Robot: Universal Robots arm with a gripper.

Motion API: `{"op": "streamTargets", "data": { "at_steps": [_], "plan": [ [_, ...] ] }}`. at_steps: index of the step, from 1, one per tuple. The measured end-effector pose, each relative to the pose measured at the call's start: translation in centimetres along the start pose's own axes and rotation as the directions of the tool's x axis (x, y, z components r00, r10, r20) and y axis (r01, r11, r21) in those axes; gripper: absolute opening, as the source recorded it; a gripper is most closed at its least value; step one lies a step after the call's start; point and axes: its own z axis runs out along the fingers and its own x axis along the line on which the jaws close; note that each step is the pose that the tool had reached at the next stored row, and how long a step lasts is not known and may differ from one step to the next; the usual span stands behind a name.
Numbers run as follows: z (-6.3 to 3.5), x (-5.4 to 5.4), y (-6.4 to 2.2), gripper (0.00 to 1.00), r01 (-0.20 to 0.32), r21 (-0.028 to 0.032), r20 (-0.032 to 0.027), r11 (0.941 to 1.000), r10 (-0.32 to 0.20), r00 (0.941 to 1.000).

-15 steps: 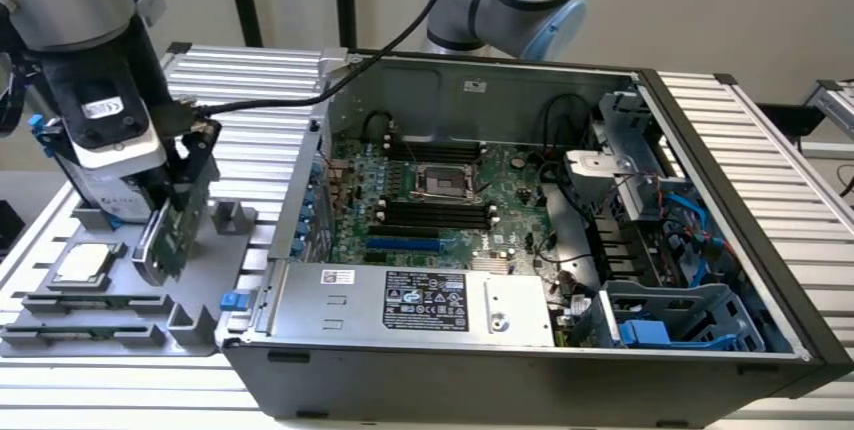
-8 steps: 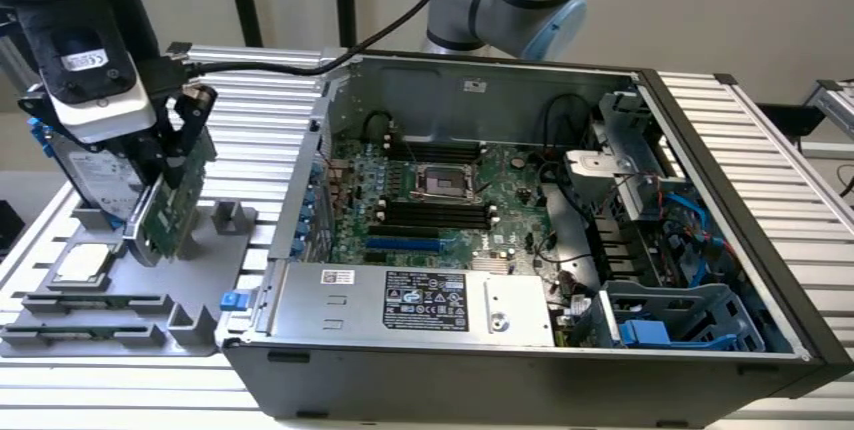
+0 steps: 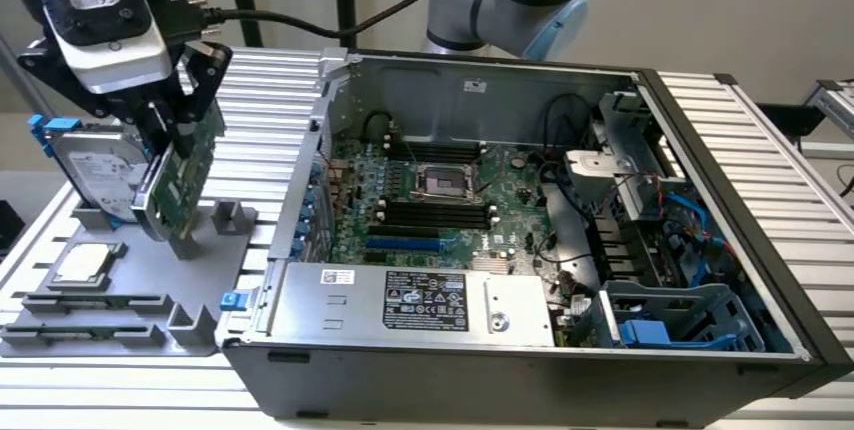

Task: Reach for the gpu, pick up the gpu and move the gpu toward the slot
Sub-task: 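Pick up the gpu and move the gpu toward the slot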

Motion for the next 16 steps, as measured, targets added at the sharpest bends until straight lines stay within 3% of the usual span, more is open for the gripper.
{"op": "streamTargets", "data": {
  "at_steps": [10,16],
  "plan": [
    [-3.62,-4.4,0.02,0.26,0.003,-0.0204,-0.0049,0.9998,-0.003,1.0000],
    [-4.40,-7.1,-0.04,0.26,0.003,-0.0277,-0.0084,0.9996,-0.003,1.0000]
  ]
}}
